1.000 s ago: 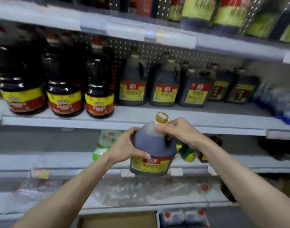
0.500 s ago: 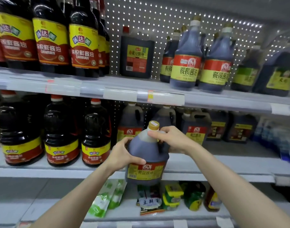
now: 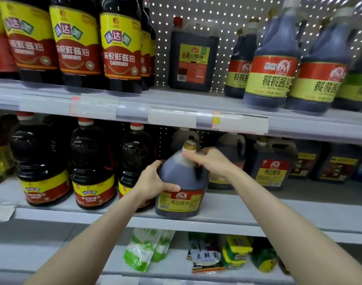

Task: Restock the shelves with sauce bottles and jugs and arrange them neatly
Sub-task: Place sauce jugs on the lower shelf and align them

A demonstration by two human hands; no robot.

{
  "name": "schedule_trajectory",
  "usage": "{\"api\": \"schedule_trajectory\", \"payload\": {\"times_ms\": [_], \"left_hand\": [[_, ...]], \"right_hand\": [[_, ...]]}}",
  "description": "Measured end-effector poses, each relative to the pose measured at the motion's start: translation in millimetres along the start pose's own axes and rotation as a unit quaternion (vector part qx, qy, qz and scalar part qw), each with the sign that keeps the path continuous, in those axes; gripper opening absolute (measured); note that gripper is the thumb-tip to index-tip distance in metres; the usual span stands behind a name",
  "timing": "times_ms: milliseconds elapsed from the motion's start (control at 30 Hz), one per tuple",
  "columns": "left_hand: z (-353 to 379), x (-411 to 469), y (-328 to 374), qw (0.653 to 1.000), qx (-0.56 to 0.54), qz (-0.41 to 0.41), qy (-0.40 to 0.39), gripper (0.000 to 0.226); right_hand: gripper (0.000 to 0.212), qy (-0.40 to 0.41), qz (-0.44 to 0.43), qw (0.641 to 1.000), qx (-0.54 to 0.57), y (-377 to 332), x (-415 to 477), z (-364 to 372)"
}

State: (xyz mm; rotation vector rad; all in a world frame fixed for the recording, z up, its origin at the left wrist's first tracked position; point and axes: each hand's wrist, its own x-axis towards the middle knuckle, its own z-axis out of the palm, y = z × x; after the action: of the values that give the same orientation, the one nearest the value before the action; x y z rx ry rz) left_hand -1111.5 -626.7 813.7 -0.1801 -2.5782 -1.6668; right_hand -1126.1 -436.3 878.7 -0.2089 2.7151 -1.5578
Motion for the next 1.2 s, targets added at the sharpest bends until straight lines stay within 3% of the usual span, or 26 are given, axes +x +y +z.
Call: {"api": "schedule_trajectory", "payload": {"times_ms": [100,167,267,500,667,867,1000,1100,1200], "left_hand": [[0,1,-4,1.000,0.003,0.002,0.002,0.103],[2,0,-8,1.000,-0.003,0.002,0.006,0.096],[9,-5,-12,0.999,-0.024,0.008,0.026,0.084],[19,-8,-11,0.996,-0.046,0.011,0.070,0.085],[21,-9,-10,0.994,-0.019,0.022,0.106,0.083],[28,-21,-26,0.985,-0.005,0.035,0.168,0.061],[35,-32,-38,0.987,-0.054,0.015,0.151,0.051],[39,-35,-44,0.987,-0.079,-0.009,0.141,0.042],[39,-34,-50,0.988,-0.102,-0.036,0.114,0.033]], "right_hand": [[0.089,0.007,0.011,1.000,-0.007,2,8,5],[0.085,0.018,0.013,1.000,-0.002,4,13,9],[0.100,0.028,0.018,0.999,0.007,8,17,14],[0.058,0.053,0.025,0.998,0.038,15,27,25],[0.062,0.057,0.013,0.998,0.020,17,26,26],[0.063,0.090,0.019,0.995,0.050,37,1,33],[0.042,0.083,0.059,0.984,0.144,65,-20,46],[0.058,0.072,0.073,0.973,0.207,82,-29,58],[0.040,0.054,0.063,0.965,0.250,92,-36,66]]}}
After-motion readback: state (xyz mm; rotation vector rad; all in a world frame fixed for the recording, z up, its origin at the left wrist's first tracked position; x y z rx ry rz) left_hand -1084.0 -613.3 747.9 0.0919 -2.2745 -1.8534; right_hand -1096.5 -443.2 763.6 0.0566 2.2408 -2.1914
